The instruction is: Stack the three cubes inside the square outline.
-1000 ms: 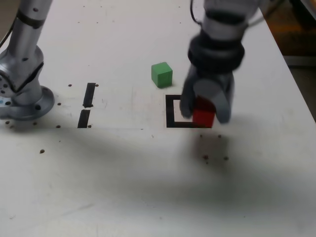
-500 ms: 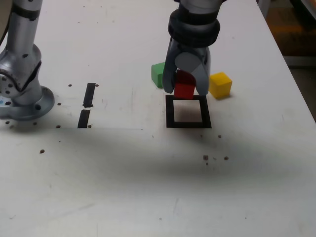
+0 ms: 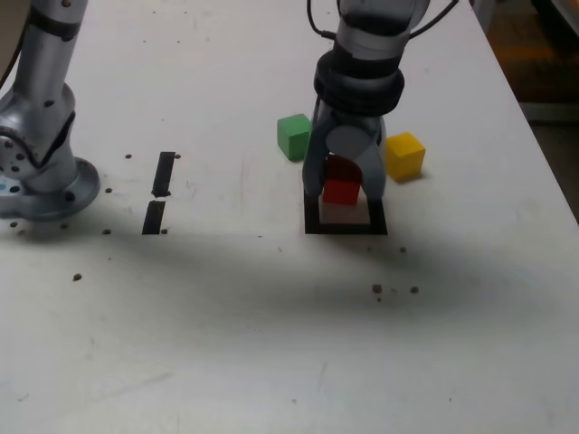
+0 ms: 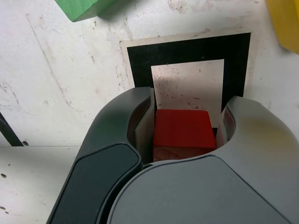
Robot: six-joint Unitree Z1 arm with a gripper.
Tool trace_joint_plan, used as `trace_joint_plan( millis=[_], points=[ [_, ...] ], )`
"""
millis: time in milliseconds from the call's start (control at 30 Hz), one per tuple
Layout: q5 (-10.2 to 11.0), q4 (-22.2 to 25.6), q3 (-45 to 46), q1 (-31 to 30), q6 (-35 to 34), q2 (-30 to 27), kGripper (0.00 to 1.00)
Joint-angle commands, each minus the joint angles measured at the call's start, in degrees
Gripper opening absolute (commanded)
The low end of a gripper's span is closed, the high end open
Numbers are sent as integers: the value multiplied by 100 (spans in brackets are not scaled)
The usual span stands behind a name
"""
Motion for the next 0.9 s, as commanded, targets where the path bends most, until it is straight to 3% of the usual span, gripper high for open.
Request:
trace_joint_plan(
  millis=[0, 633, 867],
  points=[
    [-33, -60, 54, 22, 4, 19, 47],
    [-318, -365, 364, 109, -37, 56, 75],
    [-229, -357, 338, 125, -198, -24, 78]
  ],
)
